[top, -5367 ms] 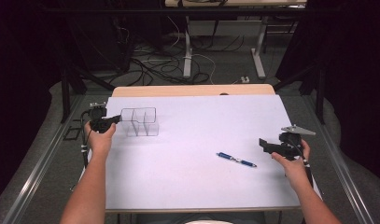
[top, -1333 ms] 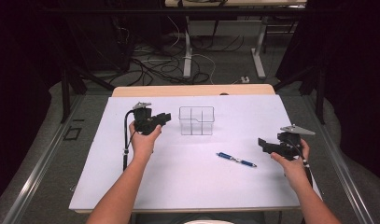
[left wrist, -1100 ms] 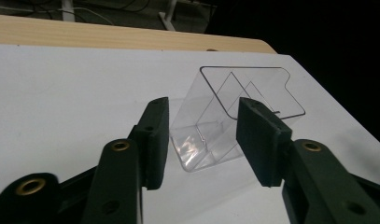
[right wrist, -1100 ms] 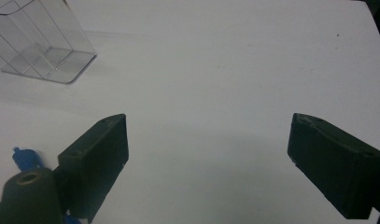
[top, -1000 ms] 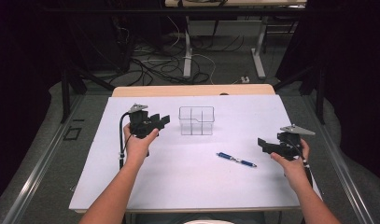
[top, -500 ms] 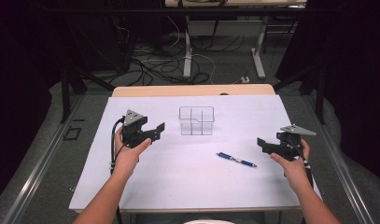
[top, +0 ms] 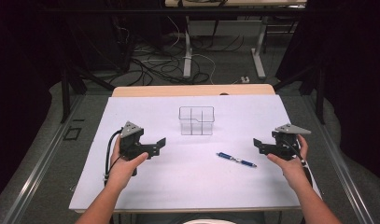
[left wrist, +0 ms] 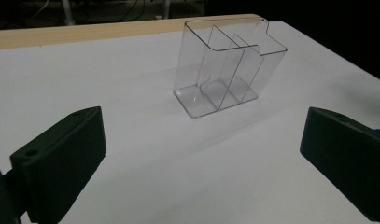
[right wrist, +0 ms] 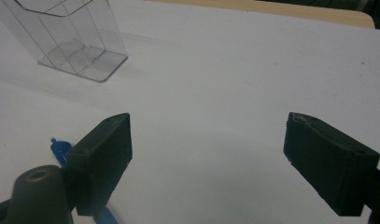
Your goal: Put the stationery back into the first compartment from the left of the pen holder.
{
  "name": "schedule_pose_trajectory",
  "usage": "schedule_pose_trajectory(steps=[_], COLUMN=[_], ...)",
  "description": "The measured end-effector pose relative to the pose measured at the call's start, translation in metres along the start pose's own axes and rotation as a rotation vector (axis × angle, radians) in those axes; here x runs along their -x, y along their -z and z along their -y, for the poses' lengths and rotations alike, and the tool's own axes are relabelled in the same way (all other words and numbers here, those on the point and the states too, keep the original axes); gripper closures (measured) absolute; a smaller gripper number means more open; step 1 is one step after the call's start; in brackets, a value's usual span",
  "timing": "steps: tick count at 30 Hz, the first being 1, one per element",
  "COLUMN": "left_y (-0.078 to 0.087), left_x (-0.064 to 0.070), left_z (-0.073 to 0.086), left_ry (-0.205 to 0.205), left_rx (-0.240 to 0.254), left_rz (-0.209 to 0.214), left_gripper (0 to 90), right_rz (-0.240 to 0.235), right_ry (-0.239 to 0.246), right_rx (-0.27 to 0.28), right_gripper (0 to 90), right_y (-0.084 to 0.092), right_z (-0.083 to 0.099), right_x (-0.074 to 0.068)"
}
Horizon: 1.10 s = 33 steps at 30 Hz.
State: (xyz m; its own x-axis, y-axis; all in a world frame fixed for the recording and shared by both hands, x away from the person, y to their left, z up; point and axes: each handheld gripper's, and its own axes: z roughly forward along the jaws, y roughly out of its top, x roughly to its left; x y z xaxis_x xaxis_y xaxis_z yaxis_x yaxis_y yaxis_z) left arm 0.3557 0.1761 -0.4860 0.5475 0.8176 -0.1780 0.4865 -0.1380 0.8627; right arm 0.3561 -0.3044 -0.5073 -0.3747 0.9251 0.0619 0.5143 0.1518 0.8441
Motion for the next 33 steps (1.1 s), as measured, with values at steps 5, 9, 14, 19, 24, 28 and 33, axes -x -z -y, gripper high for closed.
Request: schedule_pose_trajectory(steps=[5,9,14,19,24,28,33], left_y=[0.004,0.009,0.011,0.013,0.016,0.017,0.019], left_x=[-0.002,-0.005,-0.004,-0.004,-0.005,-0.007,-0.01], left_z=[0.002,0.001,0.003,0.002,0.0,0.0,0.0], left_ry=[0.063,0.099,0.078,0.067,0.052,0.047,0.043], left_rx=[0.019,0.034,0.041,0.045,0.057,0.059,0.08], left_rz=[0.0,-0.006,-0.016,-0.015,-0.012,-0.018,-0.015], left_gripper=[0.2,0.2,0.2,0.5,1.5,2.1,2.2], right_rz=[-0.018,-0.05,-0.122,-0.173,-0.222,-0.244,-0.262], right_ry=[0.097,0.198,0.333,0.406,0.489,0.592,0.633], right_rx=[-0.02,-0.052,-0.126,-0.221,-0.274,-0.33,-0.403], right_gripper=[19.8,27.4,36.0,40.4,40.1,39.5,42.5], right_y=[0.0,-0.002,-0.008,-0.014,-0.02,-0.027,-0.035], right_z=[-0.006,-0.01,-0.016,-0.02,-0.024,-0.028,-0.031], right_x=[-0.009,-0.016,-0.029,-0.041,-0.049,-0.058,-0.067])
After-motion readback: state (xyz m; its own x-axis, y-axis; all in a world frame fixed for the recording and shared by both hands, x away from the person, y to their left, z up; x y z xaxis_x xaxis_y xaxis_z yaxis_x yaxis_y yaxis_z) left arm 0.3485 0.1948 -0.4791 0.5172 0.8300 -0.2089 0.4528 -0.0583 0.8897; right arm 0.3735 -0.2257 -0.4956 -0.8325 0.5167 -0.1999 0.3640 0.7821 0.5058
